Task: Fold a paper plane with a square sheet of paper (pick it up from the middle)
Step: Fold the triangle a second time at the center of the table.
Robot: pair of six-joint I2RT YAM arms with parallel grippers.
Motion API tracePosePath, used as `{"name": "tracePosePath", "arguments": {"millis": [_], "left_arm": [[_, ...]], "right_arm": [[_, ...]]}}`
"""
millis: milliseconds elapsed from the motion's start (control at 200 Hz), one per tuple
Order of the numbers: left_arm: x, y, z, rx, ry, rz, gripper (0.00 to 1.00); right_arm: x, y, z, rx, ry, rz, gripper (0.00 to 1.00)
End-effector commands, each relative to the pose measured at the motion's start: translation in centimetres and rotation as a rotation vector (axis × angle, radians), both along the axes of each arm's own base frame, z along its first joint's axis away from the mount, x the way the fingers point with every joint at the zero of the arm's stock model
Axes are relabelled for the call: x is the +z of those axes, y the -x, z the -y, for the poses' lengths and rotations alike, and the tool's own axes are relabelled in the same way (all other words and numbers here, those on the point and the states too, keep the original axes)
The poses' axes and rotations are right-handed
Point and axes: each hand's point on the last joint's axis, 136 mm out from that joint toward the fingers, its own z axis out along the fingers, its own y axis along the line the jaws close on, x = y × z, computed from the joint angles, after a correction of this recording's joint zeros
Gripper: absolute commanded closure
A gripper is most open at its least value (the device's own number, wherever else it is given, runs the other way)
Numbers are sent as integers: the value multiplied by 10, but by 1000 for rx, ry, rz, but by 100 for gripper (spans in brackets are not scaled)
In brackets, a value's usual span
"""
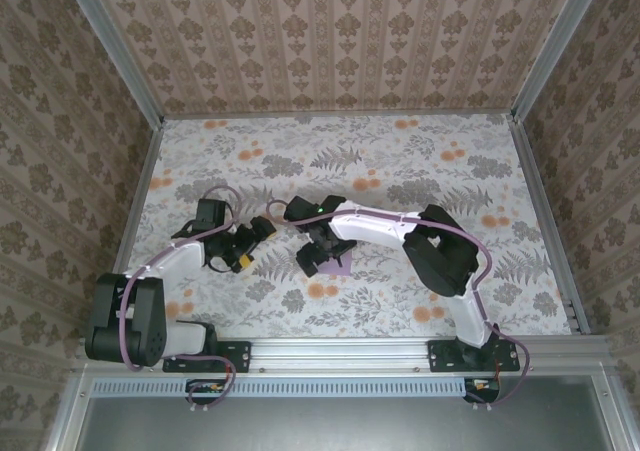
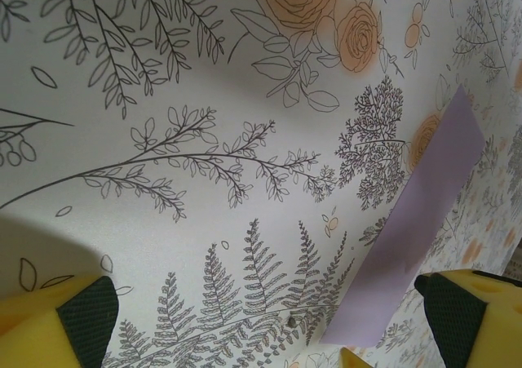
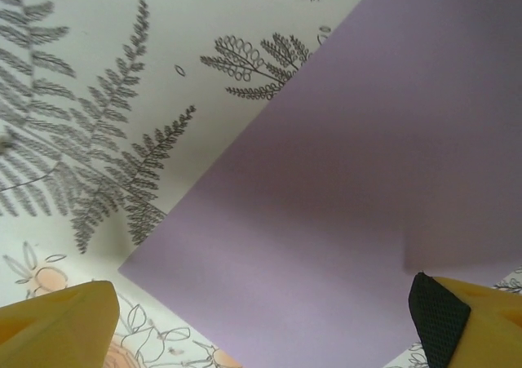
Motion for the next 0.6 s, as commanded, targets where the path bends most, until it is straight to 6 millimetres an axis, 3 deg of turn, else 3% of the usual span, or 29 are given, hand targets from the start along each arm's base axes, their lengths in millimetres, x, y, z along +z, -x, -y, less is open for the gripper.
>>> {"name": "tracePosePath", "arguments": {"millis": [0, 215, 595], "left_arm": [[-3, 5, -3, -4, -16, -11, 0], [-4, 6, -3, -4, -13, -15, 0], [-4, 6, 0, -16, 5, -15, 0]], "right_arm": [[-7, 0, 8, -48, 68, -8, 5], [-22, 1, 15, -68, 110, -32, 6], [-38, 1, 25, -109, 5, -139, 28]]}}
